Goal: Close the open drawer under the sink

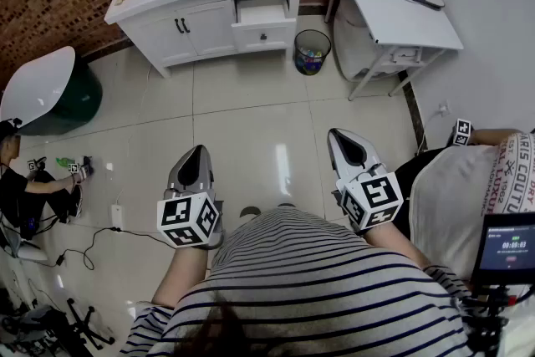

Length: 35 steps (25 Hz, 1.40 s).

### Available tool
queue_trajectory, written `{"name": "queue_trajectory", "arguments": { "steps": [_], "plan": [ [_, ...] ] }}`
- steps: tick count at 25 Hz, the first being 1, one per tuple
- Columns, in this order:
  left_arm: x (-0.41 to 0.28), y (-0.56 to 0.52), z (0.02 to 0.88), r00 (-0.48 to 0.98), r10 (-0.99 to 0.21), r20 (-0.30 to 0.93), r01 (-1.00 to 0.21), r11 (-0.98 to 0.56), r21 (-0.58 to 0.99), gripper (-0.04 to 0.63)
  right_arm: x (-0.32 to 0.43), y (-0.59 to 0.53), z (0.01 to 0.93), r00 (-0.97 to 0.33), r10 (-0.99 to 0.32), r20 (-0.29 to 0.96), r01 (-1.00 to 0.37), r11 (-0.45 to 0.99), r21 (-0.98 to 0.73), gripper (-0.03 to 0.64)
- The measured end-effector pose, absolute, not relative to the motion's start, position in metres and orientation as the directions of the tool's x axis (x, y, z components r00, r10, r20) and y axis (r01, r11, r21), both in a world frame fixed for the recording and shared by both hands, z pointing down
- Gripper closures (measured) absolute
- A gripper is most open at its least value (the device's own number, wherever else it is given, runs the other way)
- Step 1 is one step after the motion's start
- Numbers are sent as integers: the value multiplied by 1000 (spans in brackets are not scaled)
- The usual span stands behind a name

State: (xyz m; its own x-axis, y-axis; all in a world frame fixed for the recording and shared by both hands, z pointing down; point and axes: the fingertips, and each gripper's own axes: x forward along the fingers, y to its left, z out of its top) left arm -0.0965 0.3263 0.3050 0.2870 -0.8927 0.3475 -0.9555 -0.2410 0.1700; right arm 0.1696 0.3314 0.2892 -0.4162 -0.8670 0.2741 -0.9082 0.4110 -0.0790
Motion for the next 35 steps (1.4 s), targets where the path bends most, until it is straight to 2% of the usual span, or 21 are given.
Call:
{"name": "queue_trajectory", "arguments": {
  "steps": [7,16,22,28,35],
  "plan": [
    [-93,316,306,270,-903,334,-961,-231,152,583,191,326,298,-405,-875,266,-914,398,-81,617],
    [-87,235,333,288,-901,325,-957,-254,142,583,194,247,323,-392,-876,281,-918,392,-60,617],
    [-102,136,346,306,-885,352,-951,-267,155,583,174,142,323,-376,-880,288,-925,375,-62,617],
    [-112,22,353,379,-840,387,-925,-346,156,583,144,35,336,-355,-875,330,-934,350,-77,617],
    [-113,-87,342,459,-807,371,-888,-421,184,583,122,-59,339,-337,-864,373,-939,339,-62,617]
  ]
}}
